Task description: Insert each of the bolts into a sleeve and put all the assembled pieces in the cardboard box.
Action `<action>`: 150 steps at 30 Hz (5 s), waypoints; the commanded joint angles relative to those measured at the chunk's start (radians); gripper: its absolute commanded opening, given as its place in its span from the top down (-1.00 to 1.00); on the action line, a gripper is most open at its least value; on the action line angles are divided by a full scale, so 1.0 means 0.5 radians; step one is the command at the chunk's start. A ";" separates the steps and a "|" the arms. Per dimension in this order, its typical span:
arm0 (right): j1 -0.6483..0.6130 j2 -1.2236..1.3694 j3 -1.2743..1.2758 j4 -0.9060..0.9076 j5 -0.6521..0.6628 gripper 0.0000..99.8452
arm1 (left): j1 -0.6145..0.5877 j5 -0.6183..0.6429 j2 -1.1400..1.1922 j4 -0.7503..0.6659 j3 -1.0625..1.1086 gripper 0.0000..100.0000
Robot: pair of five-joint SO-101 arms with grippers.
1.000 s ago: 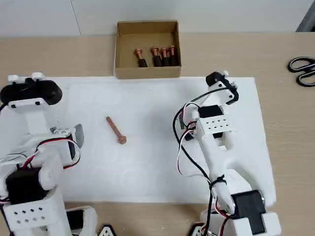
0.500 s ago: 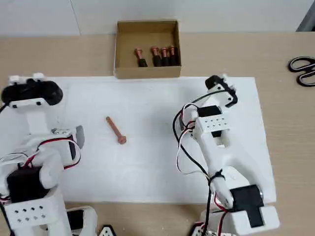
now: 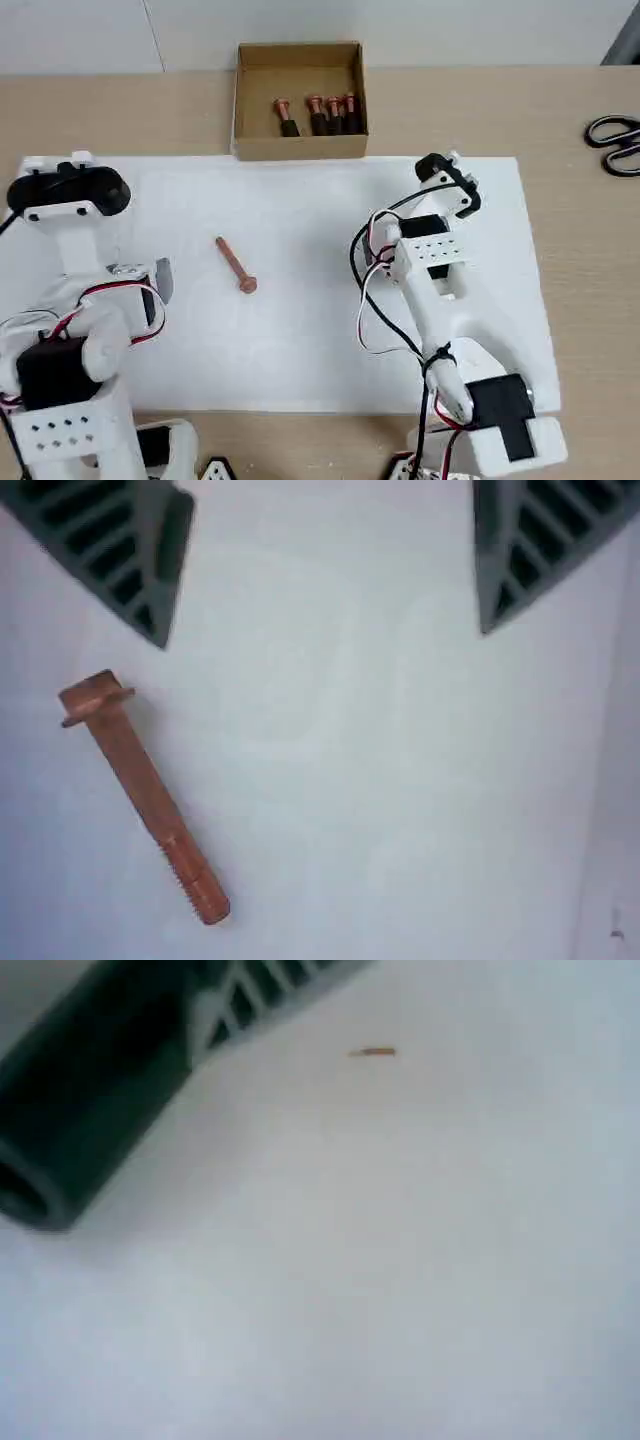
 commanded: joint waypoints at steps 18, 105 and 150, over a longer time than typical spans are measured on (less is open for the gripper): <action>0.002 0.173 -0.015 -0.112 0.000 0.80 | -0.009 -0.015 -0.018 0.003 -0.008 0.62; 0.081 0.674 -1.157 1.073 2.047 0.73 | -0.009 -0.018 -0.018 0.031 -0.005 0.62; 0.302 0.189 -1.516 1.585 2.268 0.99 | 0.178 -0.276 1.421 0.255 -0.913 0.63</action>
